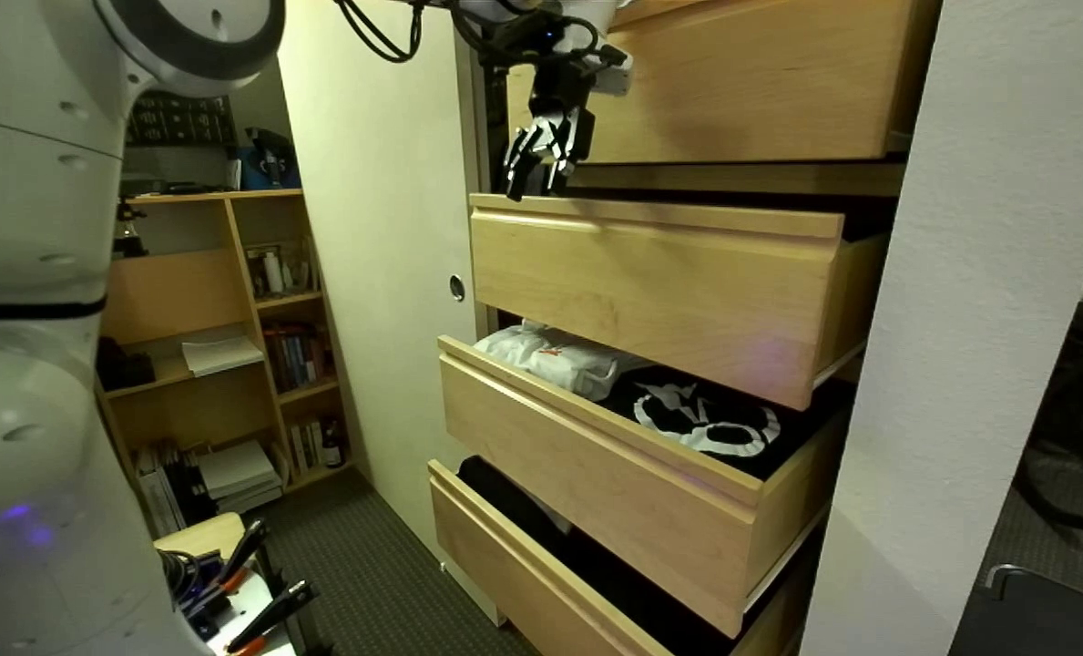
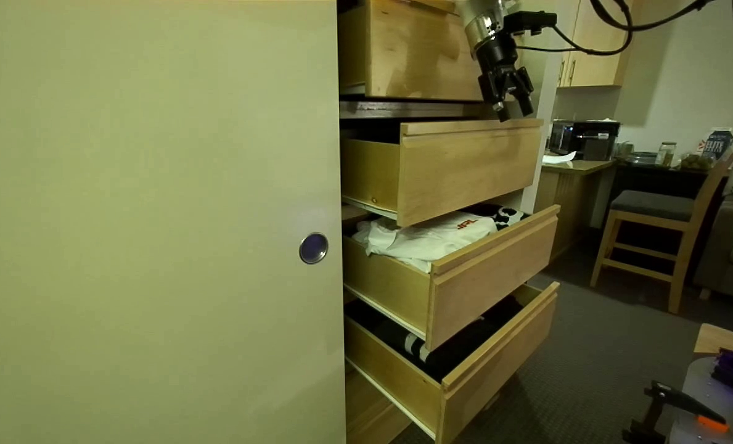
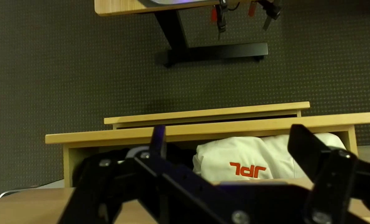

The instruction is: Close the first top drawer

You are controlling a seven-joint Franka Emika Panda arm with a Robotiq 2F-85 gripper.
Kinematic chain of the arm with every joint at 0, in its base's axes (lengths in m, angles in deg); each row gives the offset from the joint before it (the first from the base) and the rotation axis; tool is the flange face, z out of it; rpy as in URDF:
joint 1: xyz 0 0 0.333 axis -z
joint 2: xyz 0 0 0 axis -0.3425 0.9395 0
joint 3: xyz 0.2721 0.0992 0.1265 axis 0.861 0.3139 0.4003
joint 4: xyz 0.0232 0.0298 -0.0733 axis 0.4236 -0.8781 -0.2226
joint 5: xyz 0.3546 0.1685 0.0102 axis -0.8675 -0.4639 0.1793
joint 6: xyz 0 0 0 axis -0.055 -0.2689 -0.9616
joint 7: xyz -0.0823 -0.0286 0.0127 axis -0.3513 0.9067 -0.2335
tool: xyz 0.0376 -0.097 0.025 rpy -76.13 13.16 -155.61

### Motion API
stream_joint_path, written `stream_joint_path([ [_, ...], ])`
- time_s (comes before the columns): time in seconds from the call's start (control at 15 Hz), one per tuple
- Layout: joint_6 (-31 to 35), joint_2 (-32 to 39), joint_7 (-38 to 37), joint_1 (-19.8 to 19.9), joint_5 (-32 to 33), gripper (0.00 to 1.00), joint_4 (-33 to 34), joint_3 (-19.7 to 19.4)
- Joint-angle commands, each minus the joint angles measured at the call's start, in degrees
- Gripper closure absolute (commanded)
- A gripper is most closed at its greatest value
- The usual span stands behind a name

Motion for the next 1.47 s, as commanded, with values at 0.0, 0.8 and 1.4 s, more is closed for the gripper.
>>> stream_joint_path([
  [0.0,0.0,0.0,0.1,0.0,0.0,0.00,0.0,0.0],
  [0.8,0.0,0.0,0.3,0.0,0.0,0.00,0.0,0.0],
  [1.4,1.1,-7.5,0.8,0.1,-1.0,0.00,-0.7,0.1],
])
